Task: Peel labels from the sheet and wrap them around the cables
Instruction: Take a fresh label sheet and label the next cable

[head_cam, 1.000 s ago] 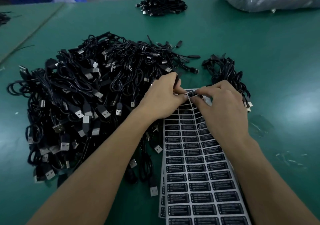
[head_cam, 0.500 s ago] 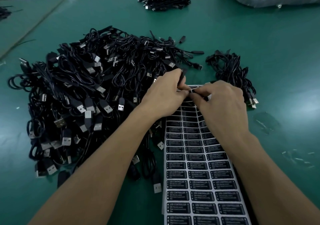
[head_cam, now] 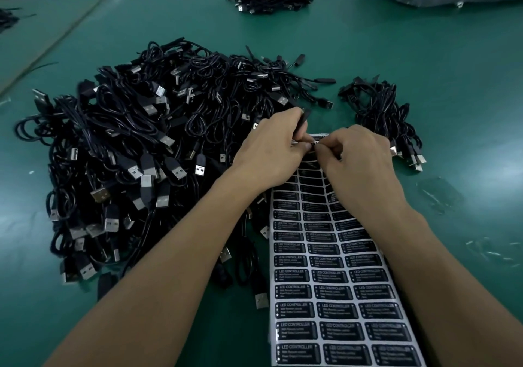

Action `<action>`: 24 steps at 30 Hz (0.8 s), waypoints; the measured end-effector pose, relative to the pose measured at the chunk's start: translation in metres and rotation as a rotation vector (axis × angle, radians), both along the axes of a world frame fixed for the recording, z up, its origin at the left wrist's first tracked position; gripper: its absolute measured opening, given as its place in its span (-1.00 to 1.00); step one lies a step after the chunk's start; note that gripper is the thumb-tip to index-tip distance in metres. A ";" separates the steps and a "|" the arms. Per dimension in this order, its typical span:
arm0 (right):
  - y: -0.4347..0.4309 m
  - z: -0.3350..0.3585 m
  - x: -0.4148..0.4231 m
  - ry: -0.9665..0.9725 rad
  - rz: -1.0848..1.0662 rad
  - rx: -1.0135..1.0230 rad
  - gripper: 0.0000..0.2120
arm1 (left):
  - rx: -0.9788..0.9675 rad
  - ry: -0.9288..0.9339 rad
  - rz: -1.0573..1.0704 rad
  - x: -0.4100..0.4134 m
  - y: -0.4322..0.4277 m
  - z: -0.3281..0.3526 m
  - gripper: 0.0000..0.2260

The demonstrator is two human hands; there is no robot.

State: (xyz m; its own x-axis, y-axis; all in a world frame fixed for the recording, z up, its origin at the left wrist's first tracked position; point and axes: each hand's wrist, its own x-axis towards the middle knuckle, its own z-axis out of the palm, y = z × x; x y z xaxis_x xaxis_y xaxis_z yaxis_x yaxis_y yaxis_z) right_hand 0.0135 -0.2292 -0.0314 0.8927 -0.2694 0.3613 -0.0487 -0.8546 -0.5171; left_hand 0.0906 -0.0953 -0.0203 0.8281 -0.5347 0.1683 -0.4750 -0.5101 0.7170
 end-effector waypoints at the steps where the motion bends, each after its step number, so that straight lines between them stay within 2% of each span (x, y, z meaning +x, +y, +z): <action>1: -0.001 0.000 0.000 0.005 0.007 0.013 -0.80 | 0.004 -0.005 0.000 -0.001 0.000 0.000 -0.67; 11: -0.004 0.001 0.000 -0.017 -0.048 0.220 -0.83 | 0.052 -0.012 0.013 -0.003 -0.001 0.003 -0.66; 19: -0.008 0.001 0.003 -0.048 -0.138 0.502 -0.80 | 0.096 -0.028 0.030 -0.005 -0.001 0.003 -0.67; 24: -0.008 0.003 0.001 -0.208 -0.226 0.563 -0.87 | 0.138 -0.061 0.065 -0.006 -0.001 0.001 -0.67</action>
